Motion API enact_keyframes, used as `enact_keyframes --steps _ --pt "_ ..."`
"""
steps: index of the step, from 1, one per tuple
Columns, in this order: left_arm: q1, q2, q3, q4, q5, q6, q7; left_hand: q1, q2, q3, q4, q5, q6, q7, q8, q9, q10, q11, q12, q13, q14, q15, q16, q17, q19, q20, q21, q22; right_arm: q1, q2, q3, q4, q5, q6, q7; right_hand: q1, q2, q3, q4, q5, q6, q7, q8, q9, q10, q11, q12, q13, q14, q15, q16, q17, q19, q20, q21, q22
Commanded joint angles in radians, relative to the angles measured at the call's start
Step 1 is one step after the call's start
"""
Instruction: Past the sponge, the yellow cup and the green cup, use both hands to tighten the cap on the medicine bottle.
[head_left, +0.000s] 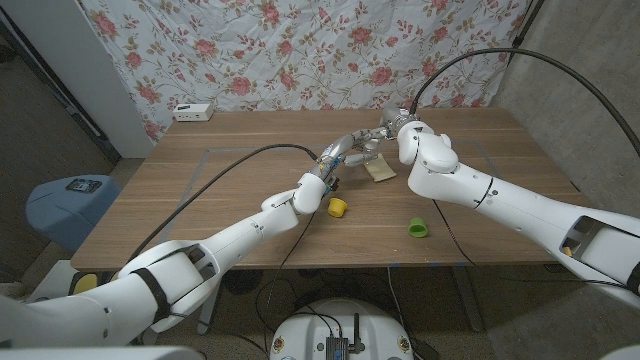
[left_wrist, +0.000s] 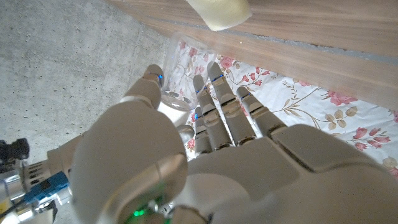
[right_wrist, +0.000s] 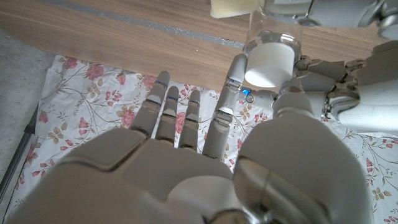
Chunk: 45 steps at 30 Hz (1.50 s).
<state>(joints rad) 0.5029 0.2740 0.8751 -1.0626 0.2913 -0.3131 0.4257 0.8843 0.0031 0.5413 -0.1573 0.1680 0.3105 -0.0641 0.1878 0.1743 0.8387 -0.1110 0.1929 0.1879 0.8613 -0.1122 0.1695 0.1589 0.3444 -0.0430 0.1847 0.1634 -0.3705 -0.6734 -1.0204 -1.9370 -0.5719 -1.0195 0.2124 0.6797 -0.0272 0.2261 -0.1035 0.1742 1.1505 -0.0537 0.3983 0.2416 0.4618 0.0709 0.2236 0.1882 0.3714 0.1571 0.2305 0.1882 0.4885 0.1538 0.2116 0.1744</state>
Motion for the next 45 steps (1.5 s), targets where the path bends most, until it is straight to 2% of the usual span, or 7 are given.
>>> enact_keyframes --steps 1,10,19,32,38,42,45 --pt "-0.007 -0.008 0.002 0.018 -0.003 -0.002 0.006 0.001 0.005 0.005 0.006 0.008 0.007 -0.006 0.000 0.003 0.047 -0.045 0.003 0.004 0.007 -0.075 0.003 0.001 -0.004 -0.045 0.000 0.002 0.017 0.008 -0.023 0.010 -0.009 -0.032 -0.016 -0.002 -0.003 -0.001 -0.007 0.006 0.022 -0.001 0.013 0.004 0.016 -0.005 -0.002 0.002 0.014 0.000 -0.002 0.004 0.005 0.007 -0.002 0.004" --pt "-0.003 -0.006 0.003 0.012 -0.002 0.002 0.010 0.002 0.005 0.005 0.005 0.008 0.007 -0.005 0.000 0.003 0.048 -0.043 0.004 0.004 0.008 -0.075 0.004 0.001 -0.004 -0.046 0.000 0.002 0.010 -0.003 -0.014 -0.002 0.006 -0.028 -0.031 -0.005 -0.001 -0.002 -0.008 0.006 0.014 0.001 0.008 0.001 0.020 -0.005 -0.005 0.002 0.014 -0.004 -0.004 0.005 0.004 0.005 -0.004 0.004" --pt "0.002 0.000 0.003 -0.001 0.000 0.004 0.009 0.004 0.003 0.005 0.003 0.008 0.008 -0.006 0.000 0.003 0.047 -0.045 0.003 0.004 0.008 -0.078 0.004 0.001 -0.004 -0.046 0.000 0.002 -0.007 -0.026 0.007 -0.034 0.033 -0.006 -0.035 -0.028 -0.001 -0.009 -0.004 0.004 -0.072 0.003 -0.033 -0.007 -0.004 0.001 -0.024 0.003 0.001 0.006 -0.015 0.006 -0.005 0.009 -0.009 0.004" --pt "0.009 0.007 0.002 -0.019 0.004 0.009 0.010 0.005 0.005 0.006 0.004 0.008 0.005 -0.005 -0.001 0.003 0.048 -0.045 0.003 0.004 0.006 -0.078 0.003 0.001 -0.004 -0.045 0.000 0.002 -0.031 -0.060 0.053 -0.070 0.098 0.052 -0.022 -0.067 -0.011 -0.024 -0.001 0.004 -0.214 0.035 -0.092 0.002 -0.057 0.019 -0.040 0.004 -0.032 0.036 -0.033 0.005 -0.034 0.028 -0.017 0.004" --pt "0.014 0.009 0.000 -0.028 0.004 0.018 0.009 0.006 0.005 0.006 0.003 0.008 0.005 -0.006 -0.001 0.003 0.049 -0.044 0.004 0.004 0.007 -0.080 0.004 0.001 -0.003 -0.045 0.000 0.002 -0.032 -0.084 0.070 -0.096 0.129 0.073 0.011 -0.090 -0.015 -0.032 0.001 0.007 -0.308 0.048 -0.130 0.010 -0.098 0.035 -0.044 0.005 -0.068 0.057 -0.042 0.005 -0.059 0.045 -0.021 0.004" --pt "0.012 0.010 0.000 -0.025 0.006 0.009 0.009 0.005 0.005 0.005 0.004 0.008 0.005 -0.005 -0.001 0.003 0.048 -0.044 0.003 0.004 0.008 -0.079 0.004 0.001 -0.004 -0.046 0.000 0.002 -0.030 -0.098 0.075 -0.112 0.139 0.078 0.030 -0.101 -0.017 -0.036 -0.001 0.010 -0.365 0.058 -0.155 0.014 -0.147 0.045 -0.047 0.006 -0.100 0.060 -0.046 0.005 -0.111 0.059 -0.032 0.002" --pt "0.013 0.011 -0.001 -0.029 0.006 0.011 0.007 0.005 0.005 0.005 0.004 0.008 0.005 -0.006 -0.001 0.003 0.048 -0.043 0.003 0.004 0.008 -0.078 0.004 0.001 -0.004 -0.045 0.000 0.002 -0.028 -0.107 0.075 -0.125 0.141 0.076 0.043 -0.107 -0.021 -0.039 -0.003 0.012 -0.389 0.066 -0.164 0.016 -0.169 0.053 -0.046 0.006 -0.116 0.060 -0.047 0.005 -0.128 0.060 -0.032 0.002"
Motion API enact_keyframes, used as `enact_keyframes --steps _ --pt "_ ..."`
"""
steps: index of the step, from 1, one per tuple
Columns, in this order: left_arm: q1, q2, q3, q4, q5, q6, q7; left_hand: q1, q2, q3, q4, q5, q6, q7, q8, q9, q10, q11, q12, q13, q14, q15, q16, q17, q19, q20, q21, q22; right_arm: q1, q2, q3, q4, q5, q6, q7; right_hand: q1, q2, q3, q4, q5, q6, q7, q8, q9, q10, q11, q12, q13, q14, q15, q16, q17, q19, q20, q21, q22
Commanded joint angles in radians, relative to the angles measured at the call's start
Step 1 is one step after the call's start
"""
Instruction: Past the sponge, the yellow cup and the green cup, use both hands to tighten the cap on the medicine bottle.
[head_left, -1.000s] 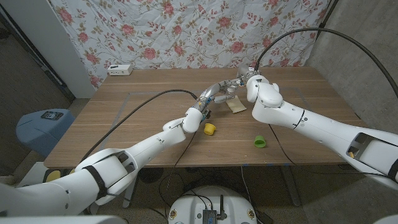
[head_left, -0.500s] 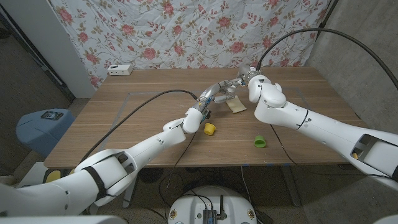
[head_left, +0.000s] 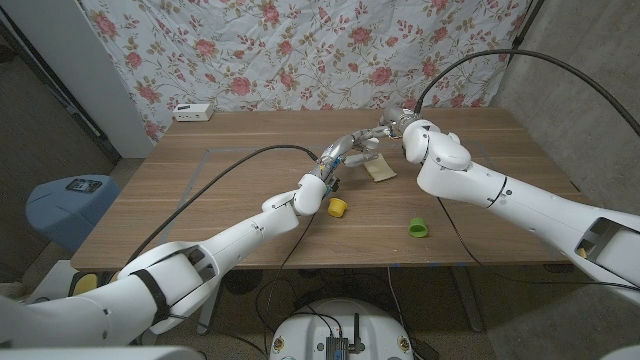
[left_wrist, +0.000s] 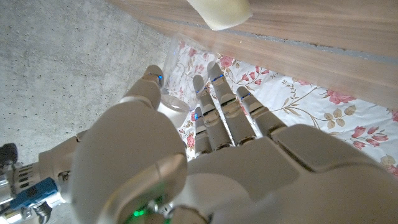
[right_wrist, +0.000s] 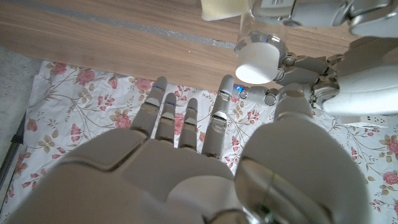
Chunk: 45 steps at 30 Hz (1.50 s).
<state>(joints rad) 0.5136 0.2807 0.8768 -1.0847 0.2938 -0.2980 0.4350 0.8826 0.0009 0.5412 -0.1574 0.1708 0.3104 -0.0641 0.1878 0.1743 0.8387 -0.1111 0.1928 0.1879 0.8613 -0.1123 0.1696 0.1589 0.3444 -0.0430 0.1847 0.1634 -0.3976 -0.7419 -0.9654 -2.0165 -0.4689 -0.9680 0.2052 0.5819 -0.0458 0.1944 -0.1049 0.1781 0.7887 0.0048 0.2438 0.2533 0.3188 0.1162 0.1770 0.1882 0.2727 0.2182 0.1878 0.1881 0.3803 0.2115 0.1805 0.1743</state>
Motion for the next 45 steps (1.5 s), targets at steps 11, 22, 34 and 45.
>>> enact_keyframes --steps 11,22,34,45 --pt "0.000 0.006 -0.003 -0.006 0.006 -0.010 -0.005 0.006 0.007 0.006 0.004 0.005 0.004 -0.005 -0.001 0.003 0.047 -0.043 0.003 0.004 0.006 -0.080 0.003 0.001 -0.004 -0.046 0.000 0.002 0.013 -0.073 0.022 -0.076 0.052 0.038 0.114 0.011 0.003 0.003 -0.021 0.012 -0.102 0.004 -0.038 0.003 -0.110 0.016 -0.002 0.006 -0.092 -0.001 -0.011 0.004 -0.065 0.000 0.000 0.000" --pt "0.001 0.008 -0.004 -0.008 0.008 -0.010 -0.008 0.005 0.007 0.006 0.005 0.005 0.004 -0.005 -0.001 0.003 0.049 -0.044 0.004 0.004 0.006 -0.080 0.003 0.001 -0.004 -0.047 0.000 0.002 0.026 -0.086 0.036 -0.070 0.078 0.068 0.161 0.091 0.021 0.042 -0.057 0.016 -0.177 -0.018 -0.054 -0.005 -0.170 0.014 0.003 0.006 -0.147 0.000 -0.007 0.003 -0.090 -0.002 0.005 0.000" --pt "0.006 0.009 -0.004 -0.017 0.010 -0.002 -0.009 0.004 0.007 0.005 0.005 0.005 0.004 -0.004 -0.001 0.003 0.047 -0.044 0.003 0.004 0.006 -0.079 0.003 0.001 -0.006 -0.046 0.000 0.002 0.039 -0.093 0.043 -0.056 0.088 0.091 0.197 0.157 0.030 0.074 -0.069 0.022 -0.235 -0.059 -0.054 -0.007 -0.207 0.011 0.006 0.006 -0.170 -0.001 -0.003 0.002 -0.087 -0.004 0.011 -0.001" --pt "0.008 0.010 -0.003 -0.026 0.014 0.005 -0.008 0.004 0.008 0.006 0.006 0.005 0.004 -0.005 -0.001 0.003 0.047 -0.043 0.003 0.004 0.005 -0.079 0.003 0.001 -0.005 -0.046 0.000 0.002 0.036 -0.094 0.050 -0.046 0.087 0.097 0.201 0.202 0.040 0.095 -0.070 0.017 -0.196 -0.083 -0.030 -0.008 -0.208 0.003 0.013 0.006 -0.174 -0.001 0.001 0.002 -0.075 -0.005 0.015 -0.002"
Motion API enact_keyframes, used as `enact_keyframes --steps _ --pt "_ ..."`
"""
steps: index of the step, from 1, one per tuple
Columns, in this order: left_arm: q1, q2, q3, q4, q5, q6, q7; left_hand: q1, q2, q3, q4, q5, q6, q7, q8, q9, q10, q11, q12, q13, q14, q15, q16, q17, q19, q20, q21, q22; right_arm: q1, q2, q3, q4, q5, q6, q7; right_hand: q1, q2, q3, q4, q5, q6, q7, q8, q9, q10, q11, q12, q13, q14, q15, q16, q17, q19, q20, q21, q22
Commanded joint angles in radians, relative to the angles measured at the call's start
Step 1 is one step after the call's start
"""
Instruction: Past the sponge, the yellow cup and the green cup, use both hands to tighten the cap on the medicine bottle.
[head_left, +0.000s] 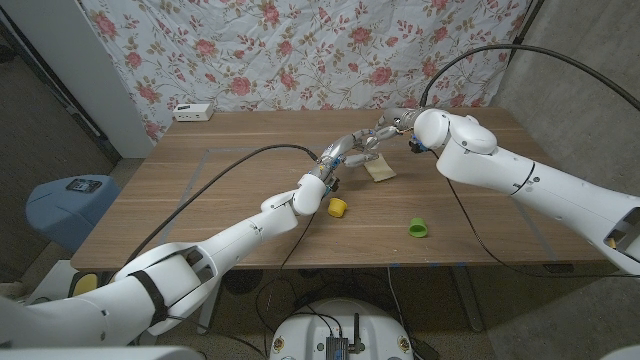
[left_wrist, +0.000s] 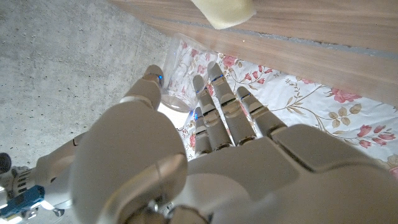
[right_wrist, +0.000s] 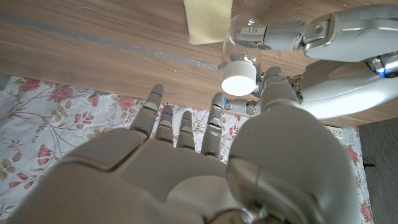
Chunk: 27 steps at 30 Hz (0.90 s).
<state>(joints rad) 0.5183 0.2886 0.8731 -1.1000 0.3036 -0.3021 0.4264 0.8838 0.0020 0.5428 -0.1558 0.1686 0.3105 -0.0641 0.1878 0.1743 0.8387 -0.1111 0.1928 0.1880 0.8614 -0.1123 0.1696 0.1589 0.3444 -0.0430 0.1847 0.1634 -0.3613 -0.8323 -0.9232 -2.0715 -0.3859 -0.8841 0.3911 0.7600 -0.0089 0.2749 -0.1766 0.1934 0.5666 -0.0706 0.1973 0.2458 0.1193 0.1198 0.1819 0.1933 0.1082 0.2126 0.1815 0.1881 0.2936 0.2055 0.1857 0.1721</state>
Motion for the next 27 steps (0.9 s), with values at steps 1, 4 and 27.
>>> enact_keyframes --steps 1,4,27 --pt "0.004 0.002 0.001 -0.011 0.005 0.009 0.001 0.004 0.007 0.005 0.004 0.007 0.005 -0.006 0.000 0.003 0.047 -0.042 0.003 0.004 0.005 -0.080 0.003 0.001 -0.005 -0.046 0.000 0.002 0.000 -0.003 0.007 0.010 0.003 0.011 0.016 0.025 0.003 0.014 0.002 0.002 0.027 -0.006 0.017 -0.001 -0.008 -0.001 0.009 0.001 -0.009 0.005 0.008 0.002 0.012 0.001 0.010 0.000" --pt "0.005 0.003 0.000 -0.014 0.007 0.010 0.002 0.004 0.006 0.005 0.003 0.007 0.004 -0.005 -0.001 0.003 0.047 -0.042 0.003 0.004 0.005 -0.080 0.003 0.001 -0.005 -0.046 0.000 0.002 -0.002 -0.002 0.009 0.011 0.004 0.012 0.015 0.030 0.004 0.017 0.003 0.001 0.040 -0.009 0.022 -0.001 -0.005 -0.001 0.011 0.001 -0.008 0.005 0.009 0.002 0.014 -0.001 0.010 0.000" --pt "0.010 0.011 -0.003 -0.027 0.012 0.003 0.003 0.004 0.006 0.004 0.003 0.007 0.005 -0.007 0.000 0.003 0.050 -0.045 0.004 0.004 0.005 -0.079 0.003 0.001 -0.004 -0.046 0.000 0.002 -0.019 0.002 0.013 -0.002 0.005 -0.009 -0.006 0.049 0.011 0.027 0.012 -0.005 0.110 -0.010 0.047 -0.003 0.022 -0.008 0.021 0.000 0.011 0.005 0.017 0.002 0.032 -0.009 0.014 0.000"
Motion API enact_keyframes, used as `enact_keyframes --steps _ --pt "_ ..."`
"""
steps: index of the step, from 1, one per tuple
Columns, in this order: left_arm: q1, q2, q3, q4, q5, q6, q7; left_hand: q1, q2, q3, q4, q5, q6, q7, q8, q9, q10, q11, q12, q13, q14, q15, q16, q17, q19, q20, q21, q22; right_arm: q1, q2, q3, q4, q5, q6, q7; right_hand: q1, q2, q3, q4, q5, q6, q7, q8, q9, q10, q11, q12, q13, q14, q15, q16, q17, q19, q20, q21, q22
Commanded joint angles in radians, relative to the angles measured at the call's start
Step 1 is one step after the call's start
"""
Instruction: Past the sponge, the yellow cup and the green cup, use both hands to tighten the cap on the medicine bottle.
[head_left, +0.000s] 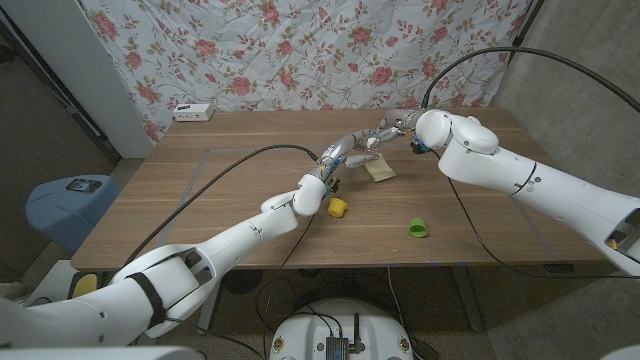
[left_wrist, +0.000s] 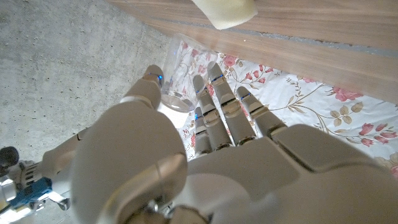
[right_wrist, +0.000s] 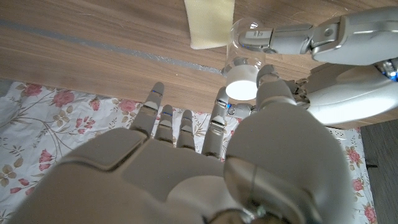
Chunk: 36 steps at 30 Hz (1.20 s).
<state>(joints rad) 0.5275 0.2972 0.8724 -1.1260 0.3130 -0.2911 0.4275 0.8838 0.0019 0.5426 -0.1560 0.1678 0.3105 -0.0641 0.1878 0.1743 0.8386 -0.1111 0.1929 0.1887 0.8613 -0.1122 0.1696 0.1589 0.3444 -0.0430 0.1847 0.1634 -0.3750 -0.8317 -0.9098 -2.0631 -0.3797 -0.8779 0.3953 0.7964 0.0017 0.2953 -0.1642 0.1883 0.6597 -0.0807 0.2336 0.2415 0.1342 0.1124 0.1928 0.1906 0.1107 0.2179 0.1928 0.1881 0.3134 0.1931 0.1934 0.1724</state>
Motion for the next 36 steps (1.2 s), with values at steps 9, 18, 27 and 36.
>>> enact_keyframes --steps 9,18,27,36 --pt "0.008 0.007 -0.005 -0.008 0.001 -0.006 -0.003 0.003 0.006 0.004 0.004 0.008 0.005 -0.007 0.000 0.003 0.050 -0.044 0.004 0.003 0.006 -0.078 0.004 0.001 -0.005 -0.045 0.000 0.002 -0.005 0.006 -0.004 -0.010 0.000 -0.019 -0.017 0.017 0.002 0.009 0.003 -0.003 0.055 -0.004 0.024 0.000 0.023 -0.006 0.014 0.003 0.020 0.000 0.009 0.002 0.020 -0.002 0.007 0.000" --pt "0.009 0.007 -0.006 -0.009 0.000 -0.005 -0.005 0.003 0.007 0.004 0.004 0.008 0.005 -0.007 0.000 0.003 0.049 -0.044 0.003 0.003 0.007 -0.079 0.004 0.001 -0.005 -0.046 0.000 0.002 -0.003 0.009 -0.003 -0.004 0.009 -0.016 -0.024 0.018 0.004 0.010 0.004 -0.003 0.062 -0.002 0.025 0.000 0.026 -0.004 0.014 0.003 0.025 0.000 0.010 0.002 0.025 -0.003 0.008 0.000" --pt "0.006 0.001 -0.004 0.001 -0.002 -0.008 -0.006 0.002 0.008 0.005 0.005 0.008 0.004 -0.006 -0.001 0.003 0.049 -0.042 0.004 0.003 0.007 -0.078 0.004 0.001 -0.005 -0.045 0.000 0.002 -0.009 0.010 0.004 0.004 0.021 -0.002 -0.037 0.019 0.005 0.011 0.007 -0.004 0.093 -0.004 0.035 0.000 0.044 -0.006 0.018 0.002 0.038 -0.001 0.013 0.002 0.030 -0.007 0.008 0.000" --pt "-0.001 -0.004 -0.001 0.012 -0.002 -0.011 -0.011 0.003 0.007 0.004 0.004 0.008 0.004 -0.007 -0.001 0.003 0.051 -0.042 0.004 0.003 0.007 -0.079 0.004 0.001 -0.004 -0.045 0.000 0.002 -0.018 0.013 0.009 0.009 0.023 -0.001 -0.058 0.028 0.008 0.015 0.006 -0.004 0.148 -0.015 0.052 -0.002 0.066 -0.016 0.020 0.002 0.061 -0.006 0.017 0.001 0.046 -0.011 0.011 0.001"
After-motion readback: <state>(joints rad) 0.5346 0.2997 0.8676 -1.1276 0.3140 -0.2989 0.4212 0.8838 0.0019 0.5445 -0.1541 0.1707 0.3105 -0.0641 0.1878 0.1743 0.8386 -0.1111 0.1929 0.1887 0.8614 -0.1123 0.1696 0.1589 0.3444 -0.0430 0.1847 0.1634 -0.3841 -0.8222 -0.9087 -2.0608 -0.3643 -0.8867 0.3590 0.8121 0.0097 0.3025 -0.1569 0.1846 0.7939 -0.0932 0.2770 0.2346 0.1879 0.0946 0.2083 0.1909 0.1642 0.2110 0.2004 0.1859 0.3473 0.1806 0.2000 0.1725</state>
